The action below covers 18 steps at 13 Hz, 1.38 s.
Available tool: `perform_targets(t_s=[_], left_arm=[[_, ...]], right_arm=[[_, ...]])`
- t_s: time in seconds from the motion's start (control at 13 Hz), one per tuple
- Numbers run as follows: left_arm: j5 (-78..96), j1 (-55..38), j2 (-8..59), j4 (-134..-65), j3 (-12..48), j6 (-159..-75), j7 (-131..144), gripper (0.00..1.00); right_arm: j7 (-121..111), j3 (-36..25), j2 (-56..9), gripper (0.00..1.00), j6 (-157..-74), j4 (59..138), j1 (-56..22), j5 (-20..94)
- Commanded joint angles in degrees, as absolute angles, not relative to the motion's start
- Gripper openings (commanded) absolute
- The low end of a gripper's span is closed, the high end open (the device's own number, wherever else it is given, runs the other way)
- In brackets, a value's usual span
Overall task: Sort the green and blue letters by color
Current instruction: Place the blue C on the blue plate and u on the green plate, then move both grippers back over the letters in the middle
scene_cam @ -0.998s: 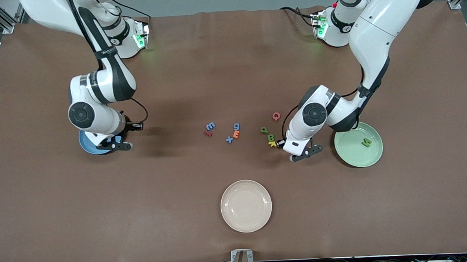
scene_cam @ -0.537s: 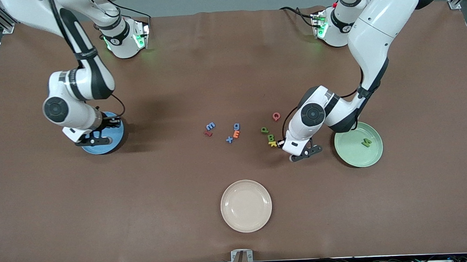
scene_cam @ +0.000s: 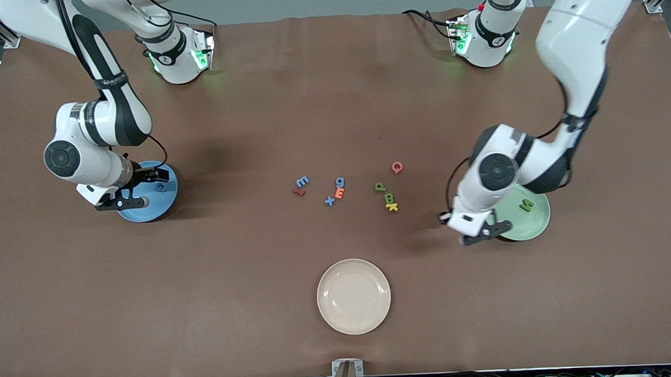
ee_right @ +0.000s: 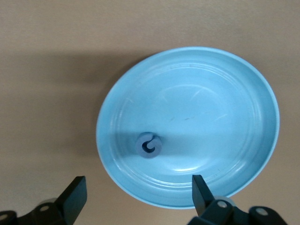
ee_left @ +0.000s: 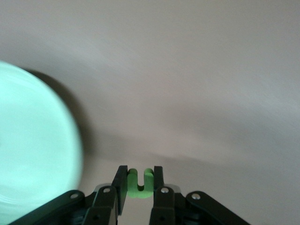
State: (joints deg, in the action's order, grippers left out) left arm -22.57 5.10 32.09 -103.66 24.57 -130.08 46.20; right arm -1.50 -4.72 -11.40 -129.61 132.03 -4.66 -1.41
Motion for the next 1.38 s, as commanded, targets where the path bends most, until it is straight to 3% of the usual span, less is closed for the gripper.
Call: perform_targets(t_s=[0.0,0.23,0.31,0.38,0.46,0.61,0.92,1.3], left_arm=[[-23.2,10.9,30.5,-105.5,25.0,-128.8,38.4,0.01],[-23.3,16.1,31.4,-107.0,25.0,-129.3,32.1,0.06],[-23.3,16.6,31.7,-107.7,25.0,-129.5,32.0,0.18],[-23.2,17.0,31.8,-107.8,25.0,-129.5,32.1,0.51],[-23.2,17.9,31.8,-107.8,25.0,-129.5,32.0,0.98],[-23.2,17.5,31.1,-107.7,25.5,-128.9,32.5,1.00],[-22.5,16.6,30.5,-105.9,32.9,-127.5,39.5,1.00],[-23.2,3.9,33.5,-103.3,34.3,-127.6,58.3,0.93]], right_arm=[[4.1,-4.0,-9.0,1.00,-130.1,133.7,-8.5,-1.3],[11.8,-3.9,-8.8,1.00,-130.3,133.0,-17.2,3.5],[13.5,-4.0,-8.9,1.00,-131.3,132.8,-21.3,6.4],[16.3,-4.0,-9.1,1.00,-132.5,132.7,-24.0,6.9],[20.8,-3.9,-9.3,1.00,-133.5,131.9,-26.8,6.9],[30.3,-4.0,-11.9,1.00,-134.0,128.5,-32.7,6.9],[44.9,-4.0,-20.3,1.00,-137.5,121.4,-40.9,6.9],[54.3,-4.0,-30.7,1.00,-138.0,110.4,-45.4,6.6]])
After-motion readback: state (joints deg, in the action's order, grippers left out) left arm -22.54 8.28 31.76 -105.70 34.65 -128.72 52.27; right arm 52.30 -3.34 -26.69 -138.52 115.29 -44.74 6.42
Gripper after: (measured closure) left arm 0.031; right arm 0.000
